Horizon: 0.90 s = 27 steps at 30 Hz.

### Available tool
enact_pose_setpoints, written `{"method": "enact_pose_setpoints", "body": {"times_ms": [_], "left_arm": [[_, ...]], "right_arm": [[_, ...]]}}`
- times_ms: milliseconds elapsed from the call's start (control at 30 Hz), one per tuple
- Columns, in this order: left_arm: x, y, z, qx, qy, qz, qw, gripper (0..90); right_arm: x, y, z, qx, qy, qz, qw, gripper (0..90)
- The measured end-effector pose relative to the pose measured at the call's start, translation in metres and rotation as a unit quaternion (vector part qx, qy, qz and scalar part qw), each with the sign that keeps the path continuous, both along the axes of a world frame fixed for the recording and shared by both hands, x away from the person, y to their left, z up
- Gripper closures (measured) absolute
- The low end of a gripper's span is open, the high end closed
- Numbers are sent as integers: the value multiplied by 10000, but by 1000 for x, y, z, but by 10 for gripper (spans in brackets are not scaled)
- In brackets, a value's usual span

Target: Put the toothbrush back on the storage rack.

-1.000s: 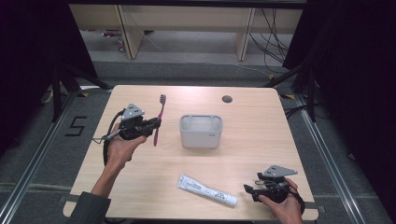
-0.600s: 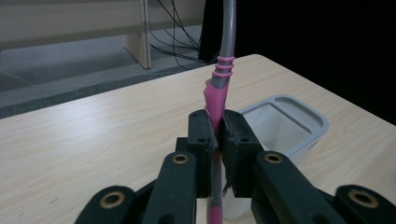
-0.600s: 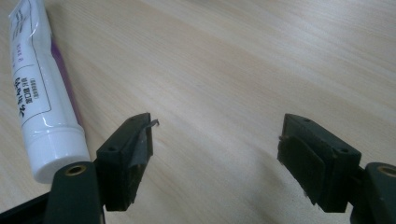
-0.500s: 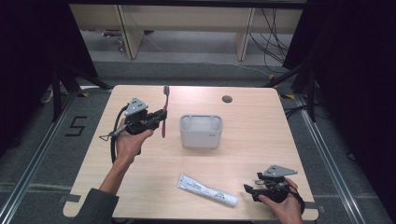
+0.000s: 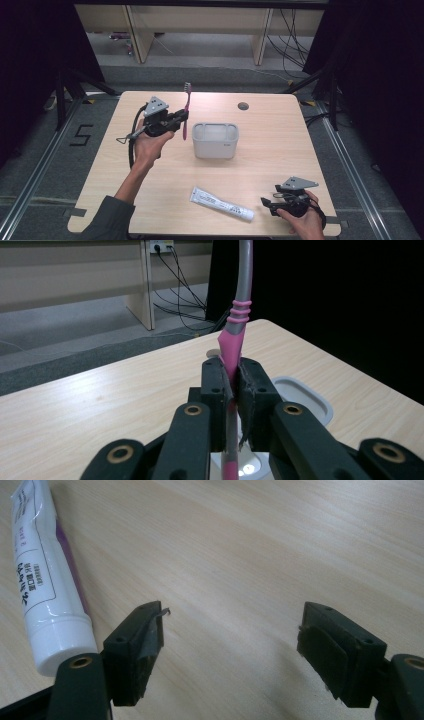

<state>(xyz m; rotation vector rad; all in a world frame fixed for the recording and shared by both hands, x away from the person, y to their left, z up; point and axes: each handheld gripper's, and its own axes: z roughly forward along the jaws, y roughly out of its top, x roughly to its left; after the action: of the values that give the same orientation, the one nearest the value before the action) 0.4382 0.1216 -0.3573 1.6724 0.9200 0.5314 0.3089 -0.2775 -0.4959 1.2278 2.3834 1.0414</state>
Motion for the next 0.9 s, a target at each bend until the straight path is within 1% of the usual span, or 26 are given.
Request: {"method": "enact_pose_setpoints", "body": {"times_ms": [133,267,300,333,433,533,567,600,667,700,733,767,800,900], "left_arm": [[5,-9,1,-21,-5,-14,10000,820],[11,-17,0,-37,10,-25,10000,820],[12,-19,-1,-69,20,-11,10000,820],[13,-22,-1,-42,22,-21,10000,819],[18,-26,-3,-52,57,-41,10000,819],[23,-28,-6,-32,62,11,10000,819],[24,-28,-7,-46,53,46,10000,819],[26,-29,-8,-115,72,63,9999,819],[29,-29,-11,-259,128,113,9995,820],[30,-29,-12,-264,113,133,9995,819],[32,-30,-14,-245,123,161,9995,819],[33,-31,-15,-253,124,166,9995,819],[33,-32,-17,-290,130,187,9993,819],[34,-34,-22,-264,168,190,9993,819]], "right_arm": [[0,-1,0,-34,-33,21,10000,267],[0,0,0,-2,-4,9,10000,267],[0,-1,0,-22,-25,25,10000,267],[0,-1,0,-19,-25,30,10000,267],[0,0,0,13,-6,18,10000,267],[0,0,0,14,-8,26,10000,267],[0,0,0,-2,-8,24,10000,267],[1,-1,0,-22,-56,82,9999,267],[1,-1,0,-11,-33,83,10000,267],[1,-1,0,-13,-31,96,9999,267],[1,-2,-1,-29,-78,123,9999,267],[1,-2,0,-3,-35,93,10000,267],[1,-1,0,-4,-37,93,10000,267],[1,-2,-1,-27,-79,138,9999,267]]}}
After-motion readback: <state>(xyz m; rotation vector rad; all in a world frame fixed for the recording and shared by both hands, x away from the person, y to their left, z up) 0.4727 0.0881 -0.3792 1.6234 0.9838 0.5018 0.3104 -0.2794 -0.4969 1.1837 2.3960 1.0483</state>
